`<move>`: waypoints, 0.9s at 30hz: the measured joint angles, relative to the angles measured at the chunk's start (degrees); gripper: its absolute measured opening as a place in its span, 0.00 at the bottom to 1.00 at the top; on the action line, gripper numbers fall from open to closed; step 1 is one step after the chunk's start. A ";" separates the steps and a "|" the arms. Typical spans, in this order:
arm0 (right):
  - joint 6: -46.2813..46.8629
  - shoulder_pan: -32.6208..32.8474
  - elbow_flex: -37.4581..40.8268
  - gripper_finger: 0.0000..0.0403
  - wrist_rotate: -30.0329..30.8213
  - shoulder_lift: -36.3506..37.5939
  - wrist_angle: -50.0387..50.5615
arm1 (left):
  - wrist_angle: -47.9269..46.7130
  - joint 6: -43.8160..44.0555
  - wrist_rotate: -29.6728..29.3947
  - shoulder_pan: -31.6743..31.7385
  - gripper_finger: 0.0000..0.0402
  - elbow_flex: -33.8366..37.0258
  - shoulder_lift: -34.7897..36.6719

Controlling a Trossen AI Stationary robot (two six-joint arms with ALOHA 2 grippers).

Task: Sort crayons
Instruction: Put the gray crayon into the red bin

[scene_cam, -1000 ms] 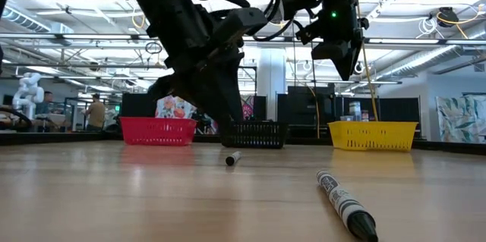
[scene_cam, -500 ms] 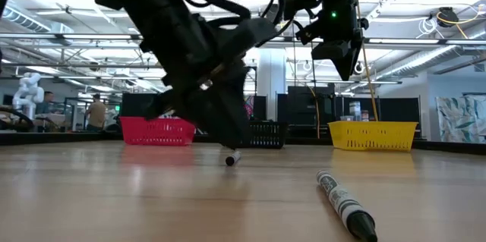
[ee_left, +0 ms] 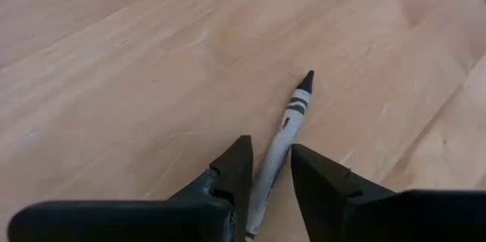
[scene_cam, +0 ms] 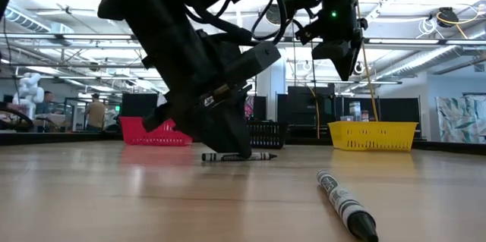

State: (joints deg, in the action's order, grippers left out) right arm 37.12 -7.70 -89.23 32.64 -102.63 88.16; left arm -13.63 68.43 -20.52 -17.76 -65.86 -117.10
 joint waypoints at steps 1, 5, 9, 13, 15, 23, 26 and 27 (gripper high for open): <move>-0.22 0.24 0.00 0.28 0.00 0.00 0.00 | -0.95 -0.32 -0.18 -0.01 0.26 -0.09 -0.14; -0.31 0.66 0.00 0.28 -0.10 0.00 -0.03 | -4.63 -5.22 -0.78 -0.09 0.23 -0.22 -0.22; -0.31 1.10 0.00 0.28 0.04 0.00 -0.06 | -5.14 -12.00 -0.82 -0.01 0.10 -0.18 -0.22; -0.46 1.52 0.00 0.28 0.05 0.00 -0.04 | -5.01 -16.58 0.06 0.02 0.03 -0.16 -0.20; -0.79 1.76 0.00 0.28 0.05 0.00 -0.04 | -5.05 -18.80 0.81 0.14 0.03 -0.10 0.25; -2.82 1.84 -0.02 0.28 0.13 0.00 -0.02 | -9.83 -27.51 3.47 0.30 0.02 1.06 7.91; -3.95 1.84 0.00 0.28 0.20 0.00 -0.01 | -13.01 -29.98 1.78 0.86 0.02 0.67 12.61; -3.98 1.84 0.00 0.28 0.23 0.00 0.00 | -15.86 -30.32 -0.05 1.16 0.02 0.65 14.34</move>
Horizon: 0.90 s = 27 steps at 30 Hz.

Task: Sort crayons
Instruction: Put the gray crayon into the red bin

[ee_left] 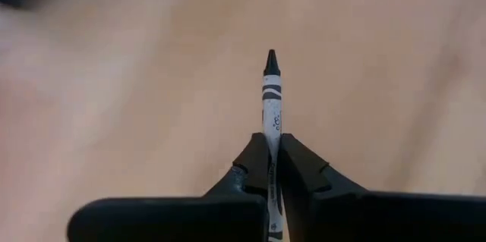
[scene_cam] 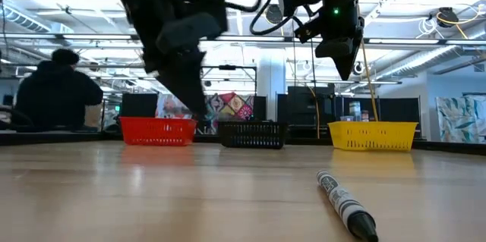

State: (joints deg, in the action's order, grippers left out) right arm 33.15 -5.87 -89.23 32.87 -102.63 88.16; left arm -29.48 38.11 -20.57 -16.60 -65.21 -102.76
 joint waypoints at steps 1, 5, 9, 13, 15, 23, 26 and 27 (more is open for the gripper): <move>-0.02 0.00 0.00 0.28 0.00 0.00 -0.01 | -2.76 -0.03 -1.63 0.36 0.02 0.00 1.19; -0.02 0.00 0.00 0.28 0.03 0.00 -0.02 | -12.37 -2.90 -5.35 2.19 0.02 0.13 5.73; 0.12 0.00 -0.01 0.28 0.04 0.00 -0.15 | -19.36 -8.06 -6.92 5.54 0.02 0.14 9.24; 0.17 0.00 0.00 0.28 0.04 0.00 -0.22 | -24.07 -12.95 -8.99 10.07 0.02 0.15 11.40; -0.04 0.00 0.00 0.28 -0.01 0.00 -0.20 | -24.87 -16.04 -9.21 12.64 0.02 0.11 11.89; -1.31 0.02 0.00 0.28 -0.14 0.00 1.11 | -25.36 -27.58 -9.25 23.62 0.02 0.04 12.17; -1.29 0.17 0.00 0.28 -0.14 0.00 1.77 | -24.77 -31.02 -7.75 27.89 0.02 0.04 12.06; -1.29 0.30 0.00 0.28 -0.14 0.00 1.77 | -24.62 -31.85 -7.32 29.28 0.02 0.04 12.06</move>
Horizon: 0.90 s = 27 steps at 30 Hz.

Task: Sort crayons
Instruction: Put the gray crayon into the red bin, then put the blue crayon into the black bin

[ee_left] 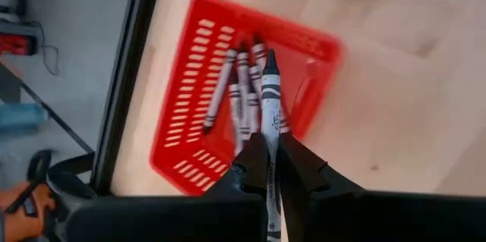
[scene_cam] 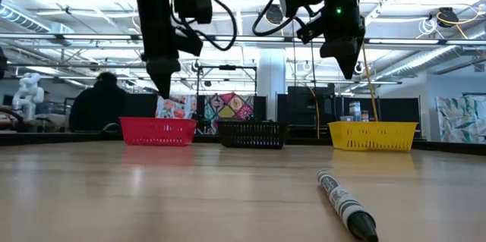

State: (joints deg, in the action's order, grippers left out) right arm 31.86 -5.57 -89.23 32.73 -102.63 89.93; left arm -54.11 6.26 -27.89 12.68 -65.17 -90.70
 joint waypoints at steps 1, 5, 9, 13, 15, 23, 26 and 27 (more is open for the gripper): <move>0.00 0.15 -0.01 0.28 0.01 0.00 0.01 | 0.14 -0.95 0.81 1.39 0.02 0.00 0.00; 0.00 1.56 0.00 0.28 -0.02 0.00 0.02 | 5.61 -6.21 6.04 6.64 0.02 2.18 0.00; -0.08 3.28 0.00 0.28 -2.77 0.00 0.06 | 10.93 -9.83 9.98 10.86 0.02 6.12 0.00; -0.79 5.50 0.00 0.28 -9.15 0.00 0.09 | 12.37 -12.81 10.35 14.11 0.02 8.69 0.00; -0.87 6.86 0.00 0.28 -11.69 0.00 0.09 | 13.03 -13.17 10.35 15.29 0.02 9.06 0.00; 5.29 12.18 0.00 0.28 -16.93 0.00 0.09 | 13.17 -16.56 10.48 16.60 0.09 9.25 0.00; 9.07 14.71 0.00 0.28 -18.97 0.00 0.09 | 13.18 -18.21 10.53 16.56 0.14 9.25 0.00; 10.53 15.66 0.00 0.28 -19.62 0.00 0.11 | 13.16 -18.75 10.55 16.56 0.15 9.25 0.00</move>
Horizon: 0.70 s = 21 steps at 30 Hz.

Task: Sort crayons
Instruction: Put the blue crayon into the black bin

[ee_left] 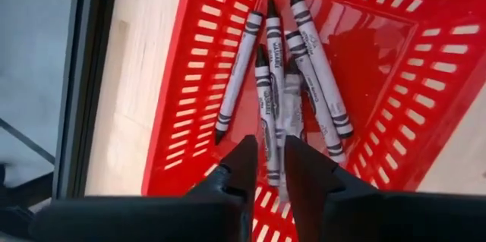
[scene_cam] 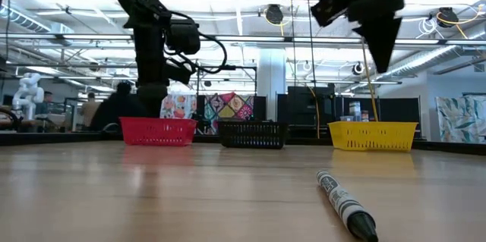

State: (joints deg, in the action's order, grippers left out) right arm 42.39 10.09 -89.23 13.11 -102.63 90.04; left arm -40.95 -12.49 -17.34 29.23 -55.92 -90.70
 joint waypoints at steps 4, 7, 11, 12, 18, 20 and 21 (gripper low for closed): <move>6.51 3.95 0.00 0.28 -2.05 0.00 -0.02 | 0.20 -0.37 0.50 0.00 0.19 0.00 0.00; 12.58 7.11 0.00 0.28 -4.60 0.00 -0.02 | 0.85 -0.46 0.85 -0.48 0.19 0.00 0.00; 20.66 11.88 -0.01 0.28 -8.83 0.00 -0.08 | 2.52 -1.14 1.06 -2.35 0.19 -0.31 0.68; 22.47 13.13 0.00 0.28 -9.85 0.00 -0.37 | 2.79 -1.45 1.40 -2.99 0.19 -0.58 0.85; 30.10 19.47 0.00 0.28 -13.77 0.00 -6.49 | 3.10 -1.47 5.90 -7.24 0.19 -2.98 1.52; 32.08 21.32 0.00 0.28 -14.76 0.00 -9.23 | 3.06 -1.47 6.84 -8.96 0.19 -3.80 1.51; 32.98 22.23 0.00 0.28 -14.85 0.00 -10.81 | 3.33 -1.47 6.86 -9.83 0.19 -4.15 1.51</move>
State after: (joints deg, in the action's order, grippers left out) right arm 75.38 32.32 -89.23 -1.74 -102.63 79.23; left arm -37.62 -13.95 -10.48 19.40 -60.07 -89.19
